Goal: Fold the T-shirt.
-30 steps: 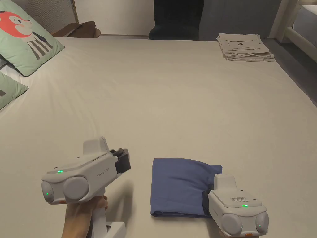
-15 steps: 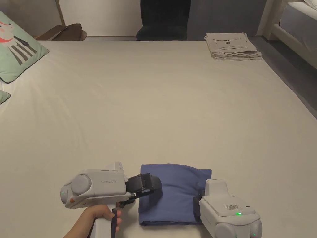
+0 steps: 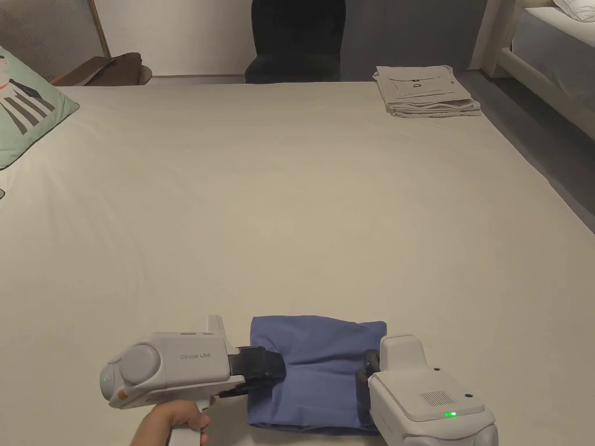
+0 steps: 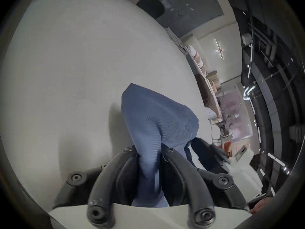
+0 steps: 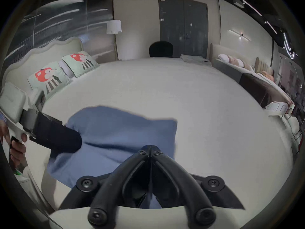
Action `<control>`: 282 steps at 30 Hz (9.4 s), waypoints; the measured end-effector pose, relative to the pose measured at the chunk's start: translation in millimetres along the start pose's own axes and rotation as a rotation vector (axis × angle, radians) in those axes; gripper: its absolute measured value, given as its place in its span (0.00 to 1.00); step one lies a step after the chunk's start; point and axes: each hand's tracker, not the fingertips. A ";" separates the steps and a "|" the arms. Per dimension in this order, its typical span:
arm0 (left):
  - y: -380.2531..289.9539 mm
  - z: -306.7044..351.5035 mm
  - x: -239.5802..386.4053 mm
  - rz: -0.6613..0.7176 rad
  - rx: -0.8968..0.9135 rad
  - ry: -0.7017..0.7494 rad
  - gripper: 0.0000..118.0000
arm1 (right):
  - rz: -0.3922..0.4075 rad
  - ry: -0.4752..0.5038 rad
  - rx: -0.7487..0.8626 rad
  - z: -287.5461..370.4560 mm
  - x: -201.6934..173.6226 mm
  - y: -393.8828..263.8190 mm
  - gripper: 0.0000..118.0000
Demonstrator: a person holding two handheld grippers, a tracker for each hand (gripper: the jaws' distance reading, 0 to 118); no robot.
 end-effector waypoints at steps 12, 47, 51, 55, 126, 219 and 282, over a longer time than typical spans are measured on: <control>84.6 122.9 -77.6 -0.140 0.088 0.306 0.13 | 0.065 0.031 0.293 32.4 -56.2 98.9 0.00; 135.2 305.8 -168.7 -0.096 0.548 0.739 0.92 | 0.104 0.122 0.365 0.8 -132.8 141.5 0.00; 116.7 303.9 -87.9 -0.250 0.707 0.748 0.92 | 0.100 0.101 0.407 24.6 -114.9 145.3 0.00; 84.7 287.8 -12.0 -0.430 0.884 0.715 0.92 | 0.087 0.078 0.456 51.3 -93.4 148.8 0.00; -37.5 120.8 125.4 -0.657 1.065 0.472 0.00 | 0.101 -0.157 0.606 139.5 11.5 127.0 0.00; -43.7 121.6 123.7 -0.687 1.061 0.476 0.94 | 0.089 -0.171 0.604 141.2 6.9 122.6 0.99; -46.1 121.2 124.4 -0.703 1.051 0.472 0.94 | 0.091 -0.177 0.593 144.4 5.7 123.1 0.99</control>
